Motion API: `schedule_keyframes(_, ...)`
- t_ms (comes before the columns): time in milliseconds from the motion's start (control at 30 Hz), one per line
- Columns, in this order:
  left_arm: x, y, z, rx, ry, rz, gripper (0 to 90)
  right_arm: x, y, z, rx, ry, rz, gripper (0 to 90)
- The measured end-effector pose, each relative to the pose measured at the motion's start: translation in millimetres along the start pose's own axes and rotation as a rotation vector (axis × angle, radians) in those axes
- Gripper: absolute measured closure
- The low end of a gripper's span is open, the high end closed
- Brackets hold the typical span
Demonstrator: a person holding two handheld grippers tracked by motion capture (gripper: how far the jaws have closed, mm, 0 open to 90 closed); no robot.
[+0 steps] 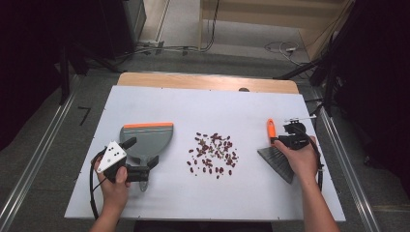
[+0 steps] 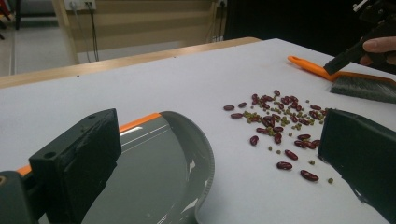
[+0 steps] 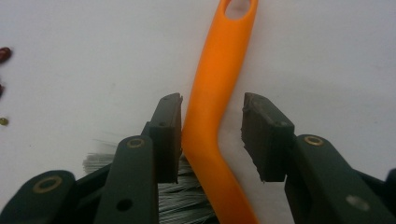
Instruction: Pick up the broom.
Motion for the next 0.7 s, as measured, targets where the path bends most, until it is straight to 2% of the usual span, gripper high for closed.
schedule_keyframes(233,-1.1,1.8,-0.3,0.001,0.0,0.004,0.0,4.1,8.4,4.4,0.036,-0.006,0.008,59.4)
schedule_keyframes(367,-1.5,2.0,-0.2,0.002,-0.001,0.004,0.0,4.8,10.0,4.3,0.033,-0.021,0.052,62.3)
schedule_keyframes(467,-2.9,2.4,-0.6,0.003,-0.001,0.001,0.0,6.0,11.2,4.4,0.047,-0.012,0.073,62.4)
schedule_keyframes(700,-9.7,5.5,-3.8,0.006,0.014,0.013,0.0,2.8,11.1,3.8,0.041,0.016,0.046,67.6)
Point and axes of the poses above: each handheld gripper's, and its own axes: y roughly forward along the jaws, z roughly out of its underside, x roughly to its left, the point moved 9 cm from there along y, roughly forward along the jaws, and after that the axes turned 3 degrees about y, right-handed, at the moved point
